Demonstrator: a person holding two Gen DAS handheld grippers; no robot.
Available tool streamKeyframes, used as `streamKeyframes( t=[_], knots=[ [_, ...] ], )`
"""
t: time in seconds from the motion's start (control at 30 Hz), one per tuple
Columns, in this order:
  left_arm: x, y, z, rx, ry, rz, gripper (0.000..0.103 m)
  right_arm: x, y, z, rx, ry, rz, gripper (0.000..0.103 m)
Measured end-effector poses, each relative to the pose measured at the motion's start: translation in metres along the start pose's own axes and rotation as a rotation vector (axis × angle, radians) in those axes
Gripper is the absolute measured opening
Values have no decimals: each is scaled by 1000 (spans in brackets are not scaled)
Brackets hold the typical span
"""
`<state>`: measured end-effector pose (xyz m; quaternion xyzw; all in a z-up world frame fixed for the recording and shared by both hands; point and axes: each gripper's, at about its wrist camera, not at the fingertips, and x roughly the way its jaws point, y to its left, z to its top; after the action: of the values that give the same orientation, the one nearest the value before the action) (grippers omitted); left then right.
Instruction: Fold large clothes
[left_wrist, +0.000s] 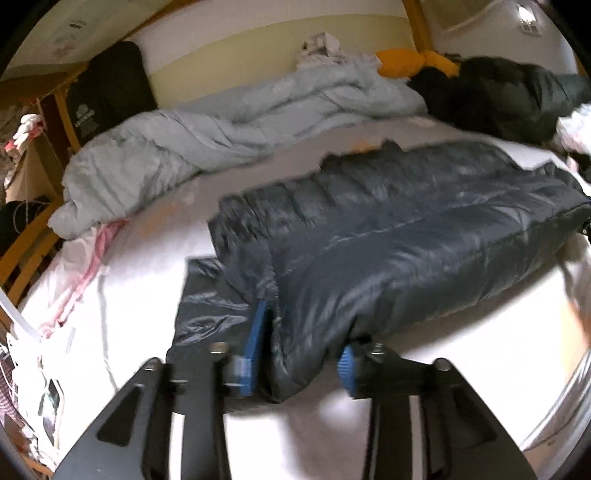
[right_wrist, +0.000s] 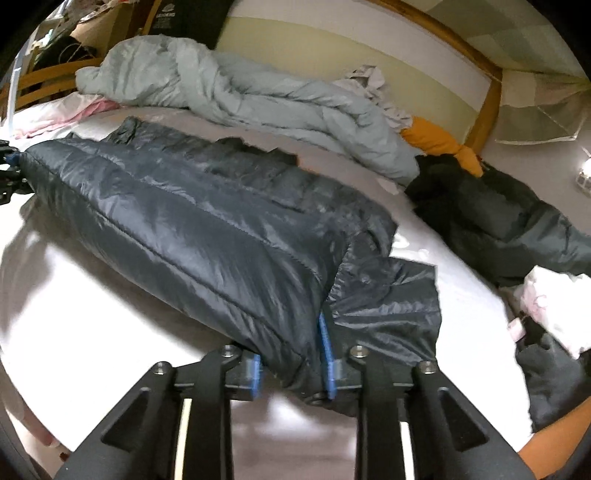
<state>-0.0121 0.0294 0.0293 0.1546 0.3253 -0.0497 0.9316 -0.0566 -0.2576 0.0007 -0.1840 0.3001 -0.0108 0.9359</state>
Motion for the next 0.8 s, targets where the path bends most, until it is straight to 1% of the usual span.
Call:
streamKeyframes(
  t=[0.03,0.07,0.1,0.13,0.17,0.2,0.23,0.27,0.3,0.33,0.4,0.43,0.47,0.5,0.57,0.63,0.67,0.7,0.73,0.77,0.8],
  knots=[
    [2,4,8,-10,-7,22,58,0,-3,9,-8,-14,-16,40],
    [3,8,16,-21,-18,36,60,1,-6,16,-19,-30,-37,53],
    [7,14,25,-30,-32,35,61,1,-10,26,-28,-52,-67,61],
    [13,19,35,-36,-39,32,63,3,-17,40,-31,-91,-107,73],
    [20,24,44,-40,-41,37,64,5,-22,49,-24,-114,-123,83],
    [29,28,54,-44,-41,35,66,9,-28,59,-9,-130,-133,85],
    [39,33,63,-48,-41,36,68,22,-40,75,28,-137,-130,87],
    [49,35,72,-50,-43,43,69,30,-45,83,45,-135,-117,87],
    [62,38,81,-56,-42,49,73,45,-52,94,58,-131,-96,87],
    [71,42,88,-68,-40,45,76,63,-58,105,59,-126,-96,87],
    [92,49,100,-92,-56,37,81,90,-64,115,62,-113,-111,87],
    [103,52,105,-94,-71,53,85,104,-67,120,73,-113,-106,87],
    [113,54,107,-98,-81,67,88,117,-71,123,94,-125,-97,87],
    [124,59,110,-108,-82,77,91,126,-75,123,115,-134,-95,87],
    [143,71,109,-157,-56,72,92,138,-86,118,183,-138,-92,87],
    [148,88,100,-249,-41,12,92,139,-98,107,240,-130,-45,87],
    [143,95,93,-293,-53,-32,92,132,-111,97,287,-147,-21,87],
    [137,102,83,-329,-76,-69,94,128,-118,92,315,-158,-17,88],
    [129,108,74,-354,-105,-81,96,121,-132,83,368,-167,-15,89],
    [123,111,66,-371,-122,-61,99,117,-141,77,402,-162,-8,89],
    [120,113,62,-377,-110,-39,99,115,-149,73,432,-154,3,89]
  ],
)
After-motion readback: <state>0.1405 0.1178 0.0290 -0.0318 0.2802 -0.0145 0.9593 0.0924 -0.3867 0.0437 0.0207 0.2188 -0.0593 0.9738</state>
